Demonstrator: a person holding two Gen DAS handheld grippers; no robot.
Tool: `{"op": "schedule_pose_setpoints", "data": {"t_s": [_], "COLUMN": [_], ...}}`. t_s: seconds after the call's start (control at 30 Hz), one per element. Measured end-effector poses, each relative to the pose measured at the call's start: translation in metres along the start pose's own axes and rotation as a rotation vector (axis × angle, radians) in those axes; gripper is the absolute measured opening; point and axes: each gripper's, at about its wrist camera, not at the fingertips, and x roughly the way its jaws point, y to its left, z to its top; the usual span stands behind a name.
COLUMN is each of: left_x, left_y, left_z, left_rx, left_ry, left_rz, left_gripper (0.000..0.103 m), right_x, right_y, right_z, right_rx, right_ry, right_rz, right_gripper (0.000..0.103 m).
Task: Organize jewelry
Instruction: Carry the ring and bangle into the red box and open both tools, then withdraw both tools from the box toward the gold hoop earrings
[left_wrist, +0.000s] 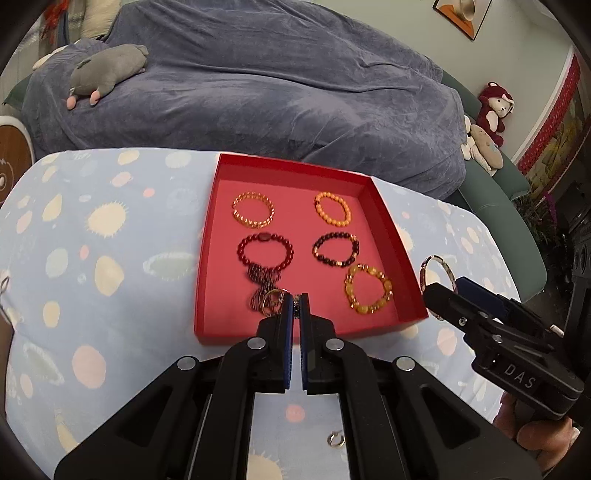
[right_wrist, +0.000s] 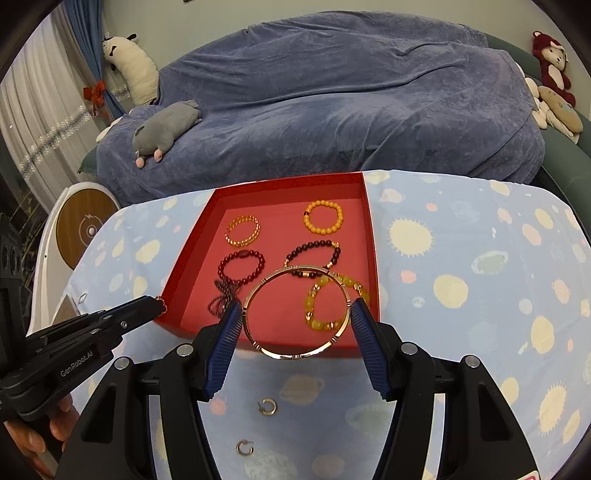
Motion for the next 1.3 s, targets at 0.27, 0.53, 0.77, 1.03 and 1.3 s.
{"op": "schedule_pose_setpoints", "data": {"t_s": [0.27,0.53,0.77,1.03,1.3], "left_x": [0.057,0.106,0.126,0.121,0.092], "left_y": [-0.004,0.005,0.015,0.019,0.013], "left_z": [0.052,0.066,0.067,0.071,0.06], "left_rx": [0.044,0.038,0.023,0.032,0.05], "left_ry": [0.01,0.06,0.087,0.048,0.018], "left_rz": [0.004,0.024,0.043,0.088,0.097], "left_gripper": [0.003,0.003,0.003,0.032,0.039], "right_x": [0.061,0.111,0.133,0.128,0.095], "right_y": [-0.002,-0.003,0.0,-0.003,0.002], "right_z": [0.042,0.054,0.056,0.059,0.05], "right_rx": [-0.023,-0.038,-0.044,-0.025,-0.029], "right_ry": [0.024,0.069,0.094,0.073,0.049], "right_rz": [-0.013,-0.024,-0.031,-0.041,-0.031], "right_gripper": [0.059,0.059,0.059,0.06,0.06]}}
